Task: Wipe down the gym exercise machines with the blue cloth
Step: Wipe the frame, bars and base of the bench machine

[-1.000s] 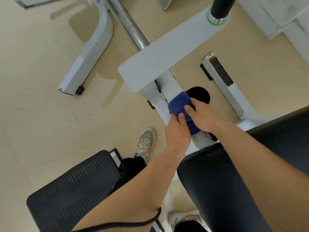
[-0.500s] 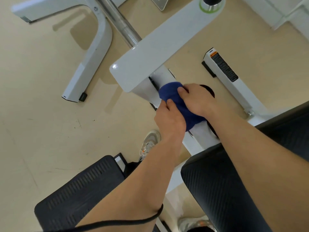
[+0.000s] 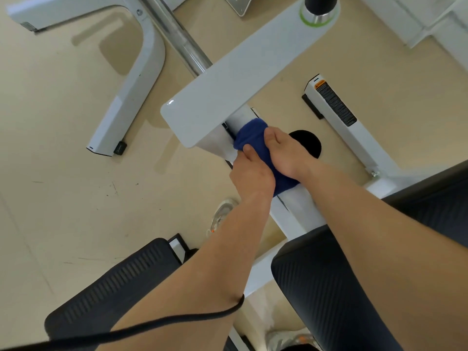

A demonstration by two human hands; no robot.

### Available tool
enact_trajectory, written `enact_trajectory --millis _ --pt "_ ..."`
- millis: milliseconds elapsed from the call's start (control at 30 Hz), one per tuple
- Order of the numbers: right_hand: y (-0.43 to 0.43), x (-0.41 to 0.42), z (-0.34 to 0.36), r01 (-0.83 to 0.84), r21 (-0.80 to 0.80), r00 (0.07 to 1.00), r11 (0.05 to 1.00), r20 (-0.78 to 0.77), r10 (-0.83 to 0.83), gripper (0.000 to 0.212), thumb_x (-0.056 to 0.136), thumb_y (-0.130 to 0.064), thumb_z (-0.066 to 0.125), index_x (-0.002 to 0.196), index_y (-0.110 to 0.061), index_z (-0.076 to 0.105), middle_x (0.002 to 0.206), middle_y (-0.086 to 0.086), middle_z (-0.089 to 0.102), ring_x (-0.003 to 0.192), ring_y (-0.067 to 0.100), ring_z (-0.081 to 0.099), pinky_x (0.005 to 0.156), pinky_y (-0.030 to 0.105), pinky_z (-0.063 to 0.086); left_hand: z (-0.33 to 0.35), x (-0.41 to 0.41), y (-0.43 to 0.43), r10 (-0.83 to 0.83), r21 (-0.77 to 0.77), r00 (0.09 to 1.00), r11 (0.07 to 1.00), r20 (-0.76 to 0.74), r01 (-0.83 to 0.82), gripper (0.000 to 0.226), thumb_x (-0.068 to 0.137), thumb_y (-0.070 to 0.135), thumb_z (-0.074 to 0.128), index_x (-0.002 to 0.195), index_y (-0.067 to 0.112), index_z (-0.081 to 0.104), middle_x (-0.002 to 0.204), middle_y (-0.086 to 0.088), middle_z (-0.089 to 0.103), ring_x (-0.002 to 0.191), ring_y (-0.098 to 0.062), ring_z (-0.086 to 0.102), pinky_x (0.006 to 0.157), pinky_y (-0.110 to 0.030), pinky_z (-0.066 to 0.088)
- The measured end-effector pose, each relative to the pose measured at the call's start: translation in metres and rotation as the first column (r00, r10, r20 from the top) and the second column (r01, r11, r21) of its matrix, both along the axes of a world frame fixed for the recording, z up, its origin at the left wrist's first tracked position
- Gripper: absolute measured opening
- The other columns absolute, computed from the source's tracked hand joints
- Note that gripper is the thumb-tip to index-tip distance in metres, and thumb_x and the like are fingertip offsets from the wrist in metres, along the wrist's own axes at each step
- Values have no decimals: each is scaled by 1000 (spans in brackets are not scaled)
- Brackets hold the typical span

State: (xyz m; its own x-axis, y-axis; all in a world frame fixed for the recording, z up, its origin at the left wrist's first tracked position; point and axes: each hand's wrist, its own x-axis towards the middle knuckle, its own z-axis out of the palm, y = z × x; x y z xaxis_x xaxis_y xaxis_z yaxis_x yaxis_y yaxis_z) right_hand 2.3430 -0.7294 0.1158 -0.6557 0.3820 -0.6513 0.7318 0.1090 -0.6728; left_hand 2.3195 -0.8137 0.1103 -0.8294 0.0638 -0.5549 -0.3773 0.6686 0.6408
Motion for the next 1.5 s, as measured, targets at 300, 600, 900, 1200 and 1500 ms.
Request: enact_trajectory --millis 300,600,900,1200,1500 --pt "-36 44 23 -71 237 987 969 160 33 56 103 -20 42 154 -8 20 143 19 44 114 36 55 97 45 46 8 56 -45 -347 -47 937 936 45 349 40 104 28 41 66 18 48 62 0 55 54 -13 49 55 -33 35" --pt "-55 47 30 434 271 894 859 -15 -447 28 96 -10 52 119 -17 64 91 1 64 82 16 60 67 18 37 40 5 -59 -607 -168 772 794 -186 584 36 100 33 48 64 24 46 57 5 53 52 -12 46 49 -22 32" --pt "-83 71 27 45 488 973 872 177 -150 64 100 -11 42 157 -6 13 164 12 17 151 22 17 124 34 13 9 -2 -58 -922 -485 13 215 -386 848 56 95 20 55 148 8 40 153 -12 41 143 -26 36 117 -43 32" --pt "-80 57 8 489 513 862 705 -159 -481 22 93 -11 46 110 -11 59 103 10 64 94 27 61 74 32 43 3 -43 -24 -884 -353 -85 94 -460 931 40 97 21 33 126 12 59 126 -1 63 122 -16 49 114 -32 23" --pt "-86 45 -27 307 790 896 530 -51 -442 21 98 -10 41 114 -12 55 99 6 67 96 24 63 76 32 42 -18 -50 -19 -774 -295 -79 143 -629 945 27 99 17 36 95 18 63 89 8 65 85 -12 55 85 -31 39"
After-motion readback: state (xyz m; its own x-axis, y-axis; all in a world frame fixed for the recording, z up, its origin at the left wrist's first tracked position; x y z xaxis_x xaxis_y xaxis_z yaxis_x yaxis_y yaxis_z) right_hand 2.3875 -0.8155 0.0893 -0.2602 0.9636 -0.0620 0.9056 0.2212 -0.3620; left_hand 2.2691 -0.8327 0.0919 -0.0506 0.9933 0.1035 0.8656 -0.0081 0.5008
